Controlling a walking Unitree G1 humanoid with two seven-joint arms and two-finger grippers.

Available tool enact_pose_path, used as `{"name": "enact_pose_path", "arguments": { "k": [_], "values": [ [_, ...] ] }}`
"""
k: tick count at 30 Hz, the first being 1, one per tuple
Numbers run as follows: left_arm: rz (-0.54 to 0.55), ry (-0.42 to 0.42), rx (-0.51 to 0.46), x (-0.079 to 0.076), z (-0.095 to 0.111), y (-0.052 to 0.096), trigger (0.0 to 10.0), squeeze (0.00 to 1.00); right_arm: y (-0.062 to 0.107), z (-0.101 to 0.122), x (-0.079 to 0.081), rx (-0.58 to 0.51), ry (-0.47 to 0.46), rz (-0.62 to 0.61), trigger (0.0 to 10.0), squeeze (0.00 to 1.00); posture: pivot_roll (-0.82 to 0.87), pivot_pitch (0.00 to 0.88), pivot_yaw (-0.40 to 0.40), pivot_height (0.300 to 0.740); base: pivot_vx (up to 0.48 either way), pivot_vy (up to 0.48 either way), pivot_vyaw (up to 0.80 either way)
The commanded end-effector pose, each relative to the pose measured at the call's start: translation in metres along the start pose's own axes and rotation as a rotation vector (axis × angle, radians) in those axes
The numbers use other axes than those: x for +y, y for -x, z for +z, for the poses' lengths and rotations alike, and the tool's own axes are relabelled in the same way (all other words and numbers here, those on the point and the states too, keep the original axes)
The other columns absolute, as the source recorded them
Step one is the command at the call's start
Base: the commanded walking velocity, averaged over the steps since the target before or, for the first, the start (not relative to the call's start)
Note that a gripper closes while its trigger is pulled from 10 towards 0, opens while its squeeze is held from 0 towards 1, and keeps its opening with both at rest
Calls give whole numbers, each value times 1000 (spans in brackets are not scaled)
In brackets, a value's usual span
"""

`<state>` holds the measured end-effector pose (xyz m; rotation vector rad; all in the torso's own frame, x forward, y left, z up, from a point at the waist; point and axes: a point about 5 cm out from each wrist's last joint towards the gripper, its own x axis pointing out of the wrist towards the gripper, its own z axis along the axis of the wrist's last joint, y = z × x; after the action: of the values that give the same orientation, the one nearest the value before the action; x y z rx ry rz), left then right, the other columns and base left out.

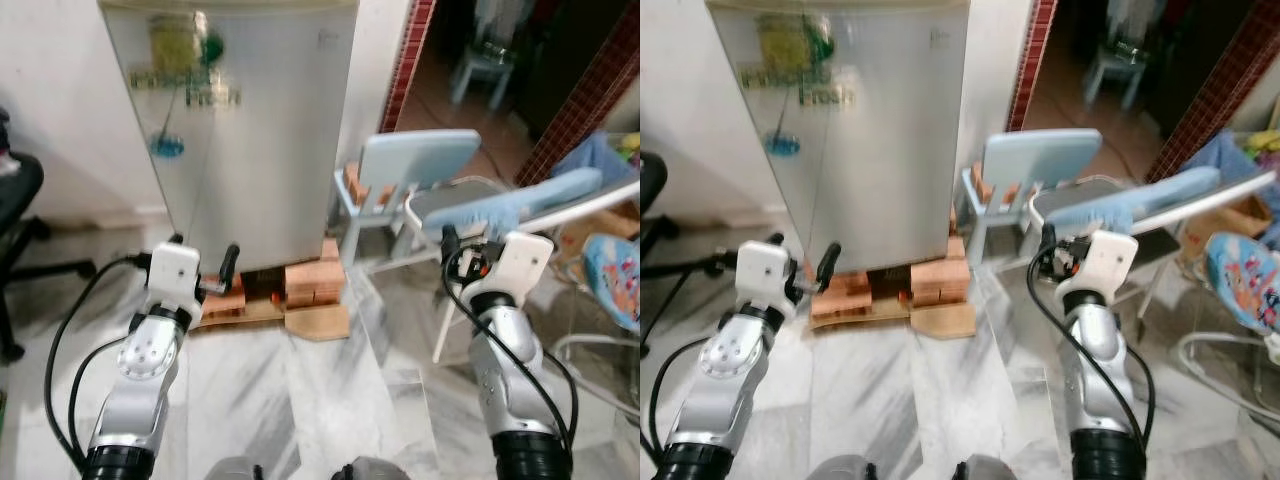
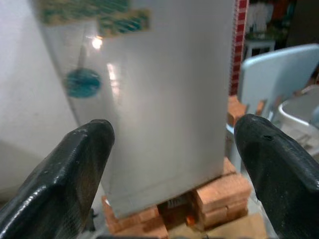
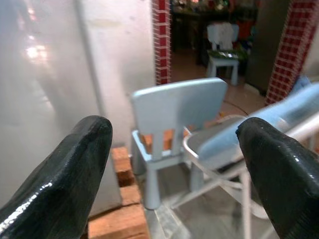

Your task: Restocking fridge

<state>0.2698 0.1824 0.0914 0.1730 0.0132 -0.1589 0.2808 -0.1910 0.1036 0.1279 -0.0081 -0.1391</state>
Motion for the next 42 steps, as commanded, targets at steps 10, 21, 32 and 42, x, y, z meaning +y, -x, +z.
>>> {"name": "enact_pose_path", "arguments": {
  "k": [10, 21, 32, 42],
  "values": [
    [1, 16, 10, 4, -1, 1, 10000, 0, -1, 4, 7, -23, 3, 24, 10000, 0, 7, 0, -69, 740, 0, 480, -648],
    [-11, 39, 12, 4, -1, 1, 10000, 0, -1, 4, 7, -26, 5, 19, 10000, 0, 8, 0, -63, 740, 0, 455, -216],
    [-33, -17, 17, 6, -3, -1, 10000, 0, -2, 0, 7, -27, -4, -1, 10000, 0, 10, 0, -34, 740, 73, 432, 0],
    [-117, -95, 91, -2, -12, -14, 10000, 0, 2, 2, -9, -69, -10, -119, 10000, 0, -36, 0, 84, 740, 27, 40, 0]
  ]
}}
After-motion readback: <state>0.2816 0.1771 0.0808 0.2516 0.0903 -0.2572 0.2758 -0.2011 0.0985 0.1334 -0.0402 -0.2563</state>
